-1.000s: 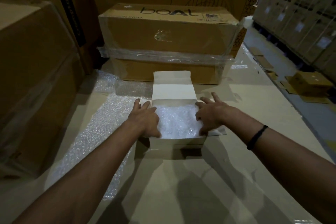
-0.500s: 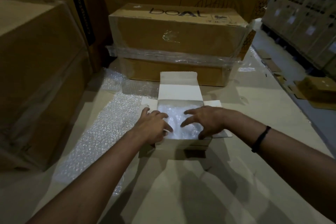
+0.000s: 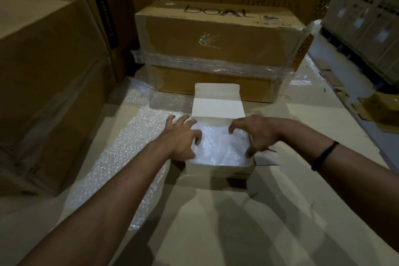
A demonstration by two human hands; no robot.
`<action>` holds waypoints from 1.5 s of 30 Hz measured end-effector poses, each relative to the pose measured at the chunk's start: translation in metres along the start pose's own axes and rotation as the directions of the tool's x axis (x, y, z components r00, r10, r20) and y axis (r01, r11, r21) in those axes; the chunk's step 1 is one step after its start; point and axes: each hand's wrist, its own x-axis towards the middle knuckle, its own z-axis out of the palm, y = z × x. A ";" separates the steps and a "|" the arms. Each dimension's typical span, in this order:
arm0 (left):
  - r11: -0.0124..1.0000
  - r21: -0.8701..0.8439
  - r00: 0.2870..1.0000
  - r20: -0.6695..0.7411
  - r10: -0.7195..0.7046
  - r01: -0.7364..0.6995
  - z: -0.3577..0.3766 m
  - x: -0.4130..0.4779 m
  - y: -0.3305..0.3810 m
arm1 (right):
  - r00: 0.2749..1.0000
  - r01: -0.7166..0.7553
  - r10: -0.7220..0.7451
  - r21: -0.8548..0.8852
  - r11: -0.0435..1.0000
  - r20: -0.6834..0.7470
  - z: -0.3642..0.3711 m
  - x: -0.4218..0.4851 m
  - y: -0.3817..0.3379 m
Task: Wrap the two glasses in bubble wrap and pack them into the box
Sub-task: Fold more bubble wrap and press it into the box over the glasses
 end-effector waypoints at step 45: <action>0.428 -0.618 0.473 -0.101 -0.875 0.659 0.124 -0.188 -0.110 | 0.813 0.193 -0.047 0.192 0.962 -0.580 0.170 0.014 -0.227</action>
